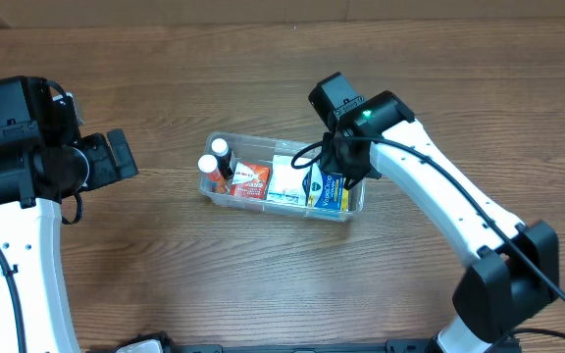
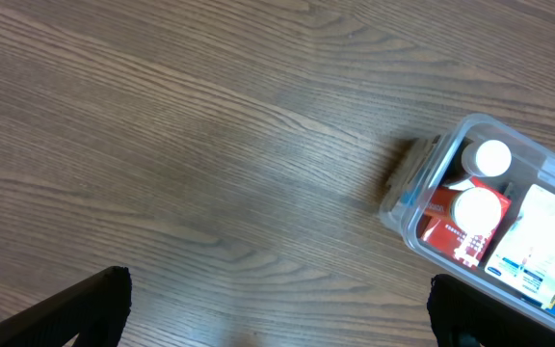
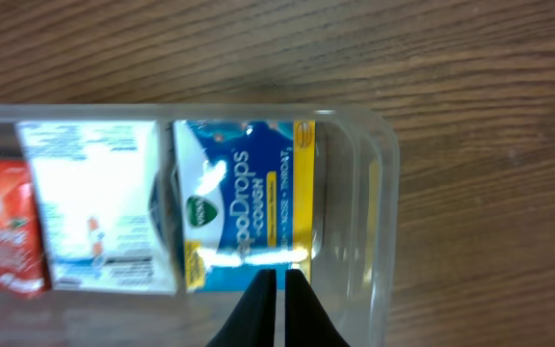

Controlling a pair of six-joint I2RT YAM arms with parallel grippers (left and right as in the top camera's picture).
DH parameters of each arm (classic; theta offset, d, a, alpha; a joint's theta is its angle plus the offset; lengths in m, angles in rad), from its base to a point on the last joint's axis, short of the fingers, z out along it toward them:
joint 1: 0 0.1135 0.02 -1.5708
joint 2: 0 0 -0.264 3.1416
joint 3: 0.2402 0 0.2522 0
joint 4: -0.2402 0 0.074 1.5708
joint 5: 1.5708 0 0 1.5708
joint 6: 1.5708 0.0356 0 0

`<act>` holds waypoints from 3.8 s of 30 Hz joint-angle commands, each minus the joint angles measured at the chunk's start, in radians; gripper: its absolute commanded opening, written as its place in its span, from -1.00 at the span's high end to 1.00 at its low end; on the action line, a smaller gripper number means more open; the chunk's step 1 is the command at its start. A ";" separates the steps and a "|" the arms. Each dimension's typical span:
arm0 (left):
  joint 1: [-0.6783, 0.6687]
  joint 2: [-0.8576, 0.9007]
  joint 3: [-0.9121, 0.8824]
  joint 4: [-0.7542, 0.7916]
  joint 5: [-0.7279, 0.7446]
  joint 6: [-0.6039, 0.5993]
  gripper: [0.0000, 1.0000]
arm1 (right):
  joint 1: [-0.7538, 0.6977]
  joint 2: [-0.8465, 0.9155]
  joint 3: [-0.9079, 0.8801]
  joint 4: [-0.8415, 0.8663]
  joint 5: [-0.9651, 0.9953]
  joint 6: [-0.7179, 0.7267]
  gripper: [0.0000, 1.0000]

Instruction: Pack container

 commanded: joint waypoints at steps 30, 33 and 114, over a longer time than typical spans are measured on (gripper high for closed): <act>0.000 0.002 0.001 -0.015 0.007 -0.003 -1.00 | -0.288 0.021 -0.151 0.331 0.063 -0.195 0.80; 0.000 0.002 0.001 -0.014 0.007 -0.003 -1.00 | -0.299 0.021 -0.151 0.335 0.050 -0.269 0.81; -0.216 -0.756 -0.577 0.210 0.023 0.102 -1.00 | -0.528 -1.812 -1.141 0.679 -0.197 -0.515 -1.00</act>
